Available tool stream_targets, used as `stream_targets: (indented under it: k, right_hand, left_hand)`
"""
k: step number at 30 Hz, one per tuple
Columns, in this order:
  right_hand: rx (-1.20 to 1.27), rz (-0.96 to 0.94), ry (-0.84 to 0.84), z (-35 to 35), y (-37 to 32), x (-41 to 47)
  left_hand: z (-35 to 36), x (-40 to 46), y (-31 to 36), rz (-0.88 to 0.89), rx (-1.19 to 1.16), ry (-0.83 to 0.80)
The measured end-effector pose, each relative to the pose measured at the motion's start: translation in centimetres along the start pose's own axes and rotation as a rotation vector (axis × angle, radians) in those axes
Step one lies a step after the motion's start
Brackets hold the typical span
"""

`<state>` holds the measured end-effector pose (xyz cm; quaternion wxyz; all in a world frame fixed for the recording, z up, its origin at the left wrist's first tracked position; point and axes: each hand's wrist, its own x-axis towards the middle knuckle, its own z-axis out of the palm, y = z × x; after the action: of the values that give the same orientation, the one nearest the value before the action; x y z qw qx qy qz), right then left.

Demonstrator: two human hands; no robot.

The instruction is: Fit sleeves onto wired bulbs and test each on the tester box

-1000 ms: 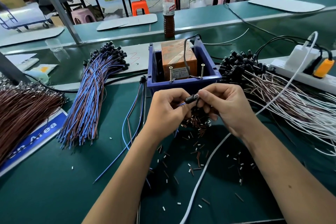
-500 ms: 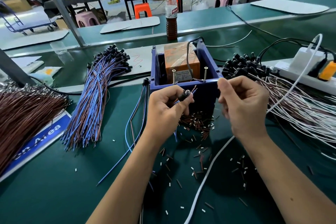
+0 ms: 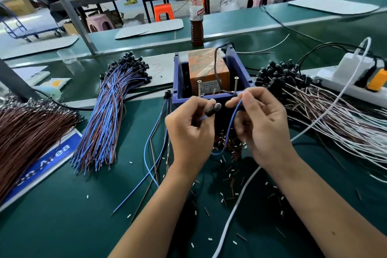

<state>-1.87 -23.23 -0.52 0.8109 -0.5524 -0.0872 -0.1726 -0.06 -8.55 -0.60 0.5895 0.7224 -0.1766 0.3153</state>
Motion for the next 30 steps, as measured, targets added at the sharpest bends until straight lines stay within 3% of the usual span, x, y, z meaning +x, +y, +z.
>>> stream_targets:
  k: [4,6,11,18,30]
  right_hand:
    - [-0.315,-0.208,0.136,-0.1,-0.1,0.0]
    - [-0.528,-0.344,0.22,0.1,0.0,-0.2]
    - [-0.788,-0.554,0.377,0.9,-0.2,-0.1]
    - [-0.933,-0.576,0.4,1.0,-0.2,0.4]
    - [-0.934,-0.556,0.346,1.2,-0.3,0.5]
  left_hand:
    - [-0.2,0.2,-0.1,0.006,0.096,0.229]
    - [-0.3,0.3,0.1,-0.003,0.089,0.261]
    - [0.0,0.3,0.5,-0.037,0.094,0.272]
    - [0.0,0.2,0.6,-0.045,0.079,0.267]
    - [0.1,0.1,0.6,-0.085,0.047,0.25]
